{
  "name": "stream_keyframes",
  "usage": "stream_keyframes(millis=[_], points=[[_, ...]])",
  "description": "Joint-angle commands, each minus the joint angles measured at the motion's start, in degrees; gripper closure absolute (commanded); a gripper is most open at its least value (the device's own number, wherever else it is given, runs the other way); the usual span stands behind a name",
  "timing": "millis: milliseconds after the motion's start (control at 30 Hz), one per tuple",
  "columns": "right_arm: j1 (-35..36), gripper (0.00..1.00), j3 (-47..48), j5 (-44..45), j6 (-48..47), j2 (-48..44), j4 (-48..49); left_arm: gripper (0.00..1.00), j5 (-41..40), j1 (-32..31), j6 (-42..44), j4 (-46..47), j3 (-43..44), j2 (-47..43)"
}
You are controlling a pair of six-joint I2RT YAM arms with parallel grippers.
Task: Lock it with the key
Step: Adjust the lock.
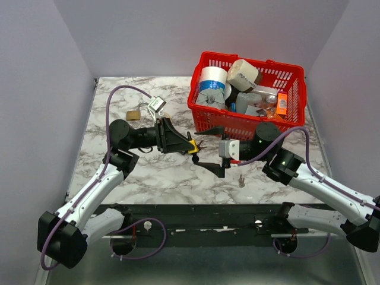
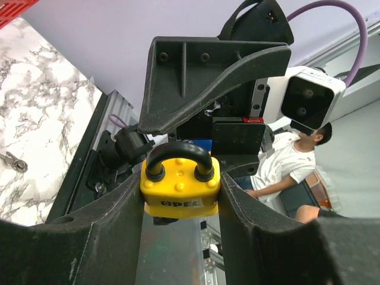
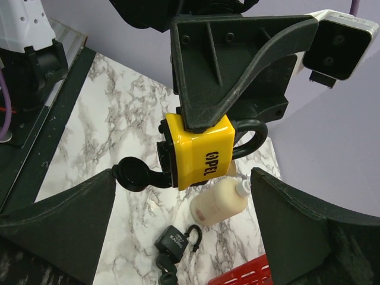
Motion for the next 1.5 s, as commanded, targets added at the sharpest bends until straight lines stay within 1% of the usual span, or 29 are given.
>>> stream_keyframes(millis=[0, 200, 233, 333, 433, 467, 600, 733, 767, 1033, 1167, 1267, 1333, 1467], points=[[0.43, 0.04, 1.42, -0.56, -1.33, 0.1, 1.85, 1.0, 1.47, -0.76, -1.68, 4.6, 1.56, -0.48], [0.43, 0.17, 1.5, -0.39, -0.72, -0.07, 2.03, 1.0, 1.12, -1.46, -0.1, 2.76, 2.0, -0.13], [0.52, 0.21, 1.42, -0.21, -0.37, -0.07, 2.38, 1.0, 1.12, -1.55, 0.25, 2.4, 2.26, -0.12], [0.44, 0.25, 1.94, 0.14, 1.13, 0.1, 2.65, 1.0, 1.03, -1.81, 1.92, 0.47, 2.44, -0.04], [0.52, 0.27, 1.86, 0.23, 2.01, -0.07, 2.73, 1.0, 0.77, -1.9, 3.15, -1.2, 2.35, -0.12], [0.52, 0.29, 1.94, 0.32, 2.18, -0.07, 2.73, 1.0, 0.68, -1.9, 3.33, -1.64, 2.35, -0.12], [0.52, 0.31, 2.21, 1.37, 4.99, -0.08, 3.08, 1.0, -0.02, -2.08, 5.26, -4.19, 2.44, -0.21], [0.52, 0.33, 2.03, 2.51, 6.49, -0.16, 3.52, 1.0, -0.46, -1.99, 5.26, -4.02, 2.26, -0.3], [0.44, 0.34, 1.95, 3.21, 7.28, -0.08, 4.05, 1.0, -0.46, -2.08, 5.17, -3.84, 2.26, -0.3], [0.44, 0.37, 2.73, 6.38, 13.96, 0.36, 4.67, 1.0, -1.08, -1.99, 5.88, -4.19, 2.08, -0.65], [0.43, 0.4, 2.65, 6.21, 14.4, 0.37, 4.93, 1.0, -0.73, -2.16, 6.31, -4.54, 1.82, -0.83], [0.44, 0.4, 1.95, 5.68, 14.14, -0.16, 5.02, 1.0, -0.29, -2.17, 6.58, -4.98, 1.21, -1.0], [0.43, 0.39, 1.33, 3.93, 12.56, -0.77, 5.02, 1.0, 0.59, -2.08, 6.58, -4.98, 0.86, -1.18], [0.43, 0.42, -0.77, 2.25, 10.28, -2.88, 4.23, 1.0, 0.86, -2.16, 7.11, -5.16, 0.86, -1.44]])
